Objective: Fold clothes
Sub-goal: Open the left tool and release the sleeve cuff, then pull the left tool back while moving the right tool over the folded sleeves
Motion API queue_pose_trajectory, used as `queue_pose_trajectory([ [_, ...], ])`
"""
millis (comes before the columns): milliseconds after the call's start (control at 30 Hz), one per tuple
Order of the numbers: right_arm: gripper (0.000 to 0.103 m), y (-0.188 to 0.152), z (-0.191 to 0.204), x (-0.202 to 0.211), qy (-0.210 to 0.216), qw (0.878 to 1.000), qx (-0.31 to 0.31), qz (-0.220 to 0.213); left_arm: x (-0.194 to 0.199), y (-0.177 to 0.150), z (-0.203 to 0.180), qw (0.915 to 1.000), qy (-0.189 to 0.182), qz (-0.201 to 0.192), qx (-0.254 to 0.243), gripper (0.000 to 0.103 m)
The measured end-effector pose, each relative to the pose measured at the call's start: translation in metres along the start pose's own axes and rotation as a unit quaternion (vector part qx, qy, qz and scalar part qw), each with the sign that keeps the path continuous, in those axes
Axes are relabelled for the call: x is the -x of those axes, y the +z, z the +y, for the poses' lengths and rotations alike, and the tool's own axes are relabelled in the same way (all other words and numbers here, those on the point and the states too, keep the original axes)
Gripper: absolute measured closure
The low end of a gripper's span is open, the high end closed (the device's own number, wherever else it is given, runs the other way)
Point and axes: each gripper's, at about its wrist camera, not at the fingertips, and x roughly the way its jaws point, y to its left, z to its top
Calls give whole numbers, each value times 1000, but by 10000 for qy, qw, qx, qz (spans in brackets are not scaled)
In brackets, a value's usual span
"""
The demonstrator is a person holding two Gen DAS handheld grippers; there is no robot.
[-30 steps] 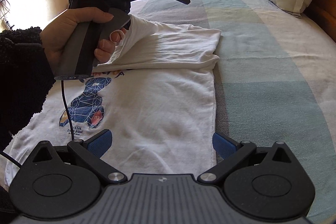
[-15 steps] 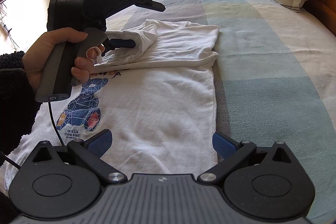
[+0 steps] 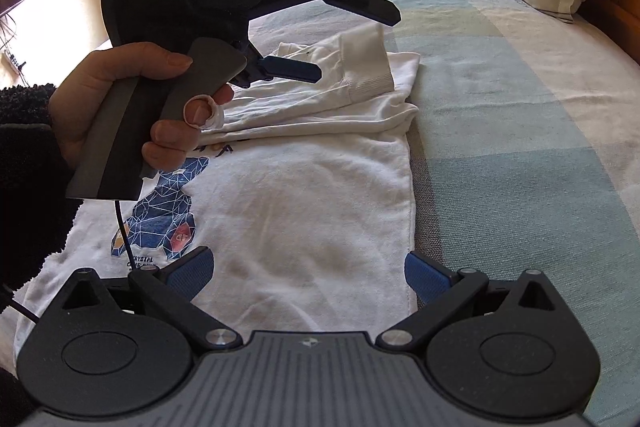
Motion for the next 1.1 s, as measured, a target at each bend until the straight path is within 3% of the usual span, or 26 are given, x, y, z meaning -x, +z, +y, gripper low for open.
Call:
queue_pose_trajectory([
  [300, 0, 4, -3, -1, 266, 9996, -98, -73, 58, -25, 31, 9930, 1066, -110, -488, 1],
  [400, 0, 6, -4, -8, 445, 9988, -225, 5, 71, -40, 52, 9887, 1448, 7, -392, 1],
  [500, 0, 2, 1, -15, 394, 9991, -87, 87, 89, -47, 67, 9898, 1419, -130, -87, 1],
  [667, 0, -8, 13, -26, 211, 9992, 263, 206, 115, -40, 68, 9896, 1320, -569, -83, 1],
  [800, 0, -16, 24, -34, 37, 9978, 592, 304, 110, -47, 92, 9852, 1638, -365, 337, 1],
  [900, 0, -21, 38, -38, -248, 9925, 1126, 398, 118, -53, 93, 9877, 1500, -352, 284, 1],
  [1100, 0, -4, 24, -30, 92, 9958, 588, 696, 144, -57, 74, 9853, 1631, -485, -126, 1],
])
